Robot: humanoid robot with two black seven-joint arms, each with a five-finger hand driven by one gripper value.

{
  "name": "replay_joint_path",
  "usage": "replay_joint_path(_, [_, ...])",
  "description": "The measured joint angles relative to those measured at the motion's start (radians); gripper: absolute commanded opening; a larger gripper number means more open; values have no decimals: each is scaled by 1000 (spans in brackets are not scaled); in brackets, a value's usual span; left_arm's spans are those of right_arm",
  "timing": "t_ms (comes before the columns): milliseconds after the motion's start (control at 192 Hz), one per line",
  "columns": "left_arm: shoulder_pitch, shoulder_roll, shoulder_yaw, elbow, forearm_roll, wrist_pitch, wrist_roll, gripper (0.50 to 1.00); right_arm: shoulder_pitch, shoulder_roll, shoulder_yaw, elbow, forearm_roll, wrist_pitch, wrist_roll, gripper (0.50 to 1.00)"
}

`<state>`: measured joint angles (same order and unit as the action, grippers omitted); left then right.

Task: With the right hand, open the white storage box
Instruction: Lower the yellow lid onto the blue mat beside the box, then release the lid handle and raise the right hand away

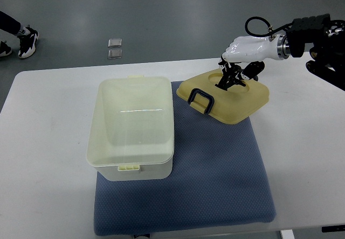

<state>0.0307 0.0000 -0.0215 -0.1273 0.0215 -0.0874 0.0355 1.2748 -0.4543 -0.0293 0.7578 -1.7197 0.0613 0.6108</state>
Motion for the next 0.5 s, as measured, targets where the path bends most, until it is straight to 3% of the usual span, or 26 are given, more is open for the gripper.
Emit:
replay_joint_path(141, [0, 0, 0, 0, 0, 0, 0, 1000, -14, 27, 1, 0, 1, 0, 0, 507])
replay_joint_path(209, [0, 0, 0, 0, 0, 0, 0, 1000, -18, 36, 3, 0, 3, -1, 0, 601])
replay_joint_path(266, [0, 0, 0, 0, 0, 0, 0, 1000, -22, 40, 6, 1, 7, -1, 0, 758])
replay_joint_path(308, [0, 0, 0, 0, 0, 0, 0, 1000, -23, 42, 9, 1, 12, -2, 0, 825])
replay_joint_path(407, [0, 0, 0, 0, 0, 0, 0, 1000, -24, 48, 16, 4, 20, -3, 0, 897])
replay_joint_path(501, [0, 0, 0, 0, 0, 0, 0, 1000, -25, 52, 23, 7, 23, -12, 0, 903])
